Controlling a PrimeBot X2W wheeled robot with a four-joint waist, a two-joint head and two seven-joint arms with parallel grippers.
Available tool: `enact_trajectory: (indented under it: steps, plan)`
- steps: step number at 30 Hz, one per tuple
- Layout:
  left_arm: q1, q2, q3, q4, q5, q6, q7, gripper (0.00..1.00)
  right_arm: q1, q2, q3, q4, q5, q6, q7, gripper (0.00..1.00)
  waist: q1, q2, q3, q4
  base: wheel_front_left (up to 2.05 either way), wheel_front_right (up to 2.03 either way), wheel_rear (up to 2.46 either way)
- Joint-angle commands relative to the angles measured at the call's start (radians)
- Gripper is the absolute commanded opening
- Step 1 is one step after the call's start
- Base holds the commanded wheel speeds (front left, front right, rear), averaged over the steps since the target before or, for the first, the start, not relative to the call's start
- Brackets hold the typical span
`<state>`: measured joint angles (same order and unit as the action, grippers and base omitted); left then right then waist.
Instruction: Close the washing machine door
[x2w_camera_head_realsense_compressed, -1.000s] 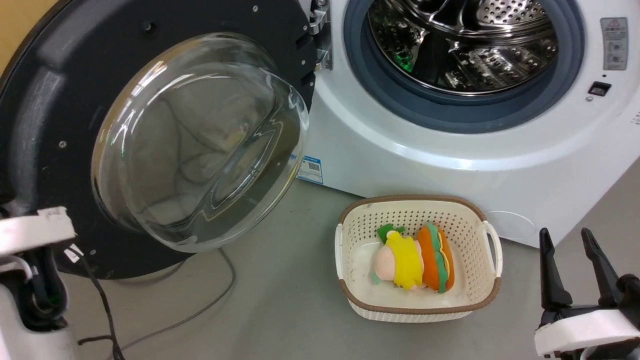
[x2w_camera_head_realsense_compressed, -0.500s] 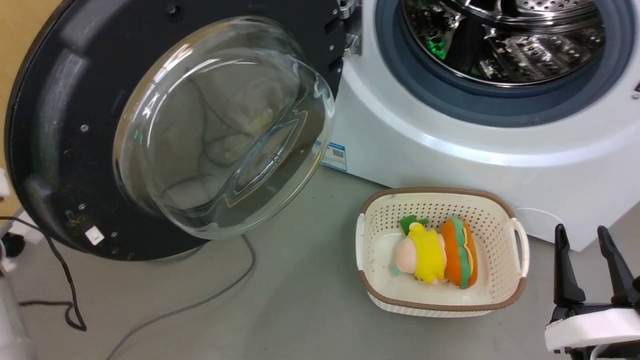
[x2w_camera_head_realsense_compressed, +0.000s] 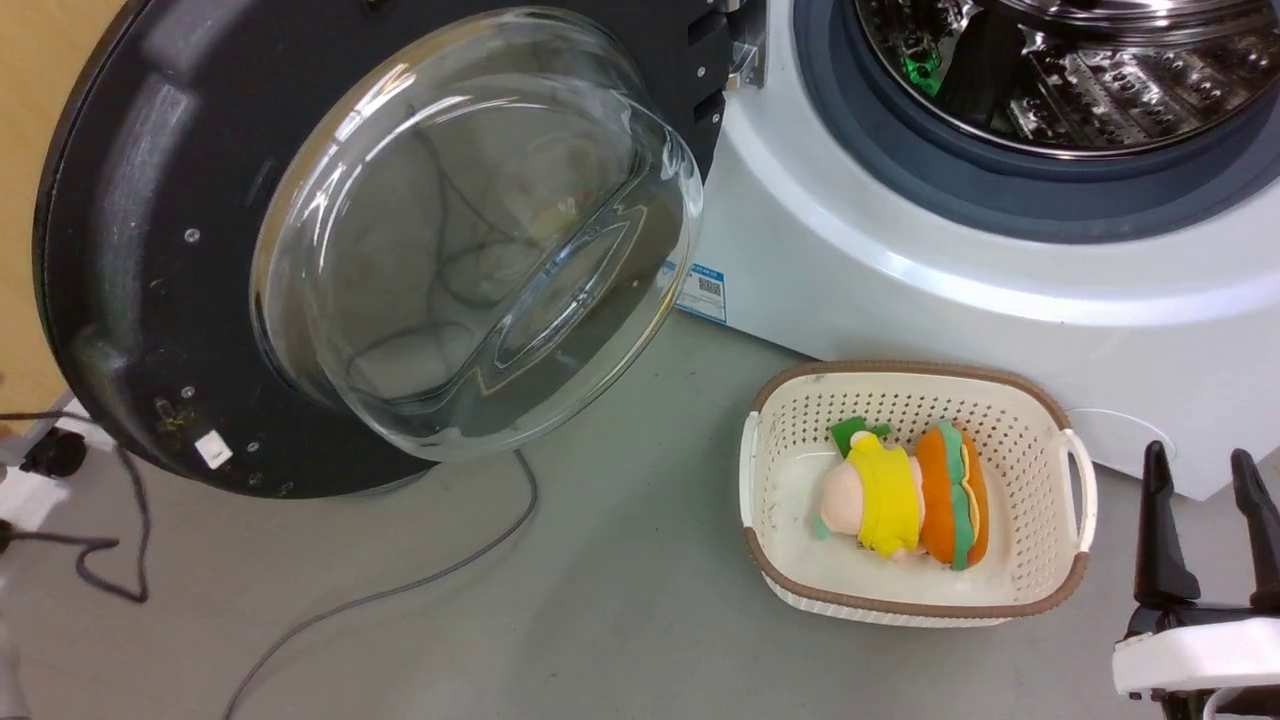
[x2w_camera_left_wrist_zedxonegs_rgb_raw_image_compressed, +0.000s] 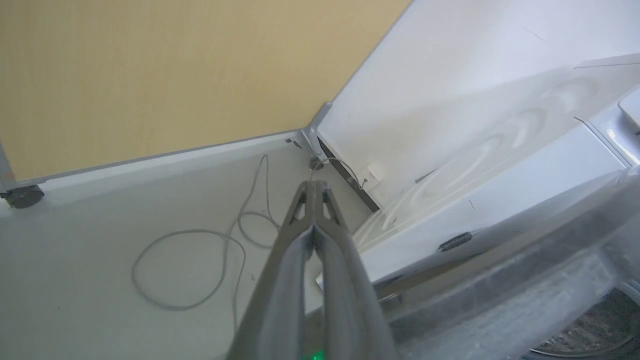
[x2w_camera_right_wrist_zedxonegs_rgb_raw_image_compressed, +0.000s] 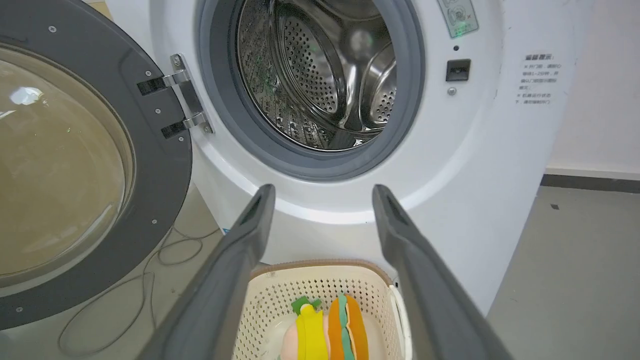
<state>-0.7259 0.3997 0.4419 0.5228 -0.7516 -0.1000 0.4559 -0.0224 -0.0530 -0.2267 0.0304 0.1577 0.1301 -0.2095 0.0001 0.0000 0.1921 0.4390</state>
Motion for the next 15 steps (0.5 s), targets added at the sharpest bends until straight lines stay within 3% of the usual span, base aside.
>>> enact_trajectory:
  steps: [1,15]
  plan:
    - [-0.021,0.007,-0.016,0.000,-0.037,-0.008,0.045,0.00,-0.017,0.002,-0.010,0.005,0.008,0.001,-0.010,1.00,-0.0001,0.0000,0.004,0.006,0.00,0.00,0.00]
    - [0.095,0.066,-0.232,-0.171,-0.308,-0.024,0.330,0.00,-0.025,0.003,-0.044,0.007,0.019,0.001,-0.039,1.00,-0.0001,0.0000,0.031,0.060,0.00,0.00,0.00]
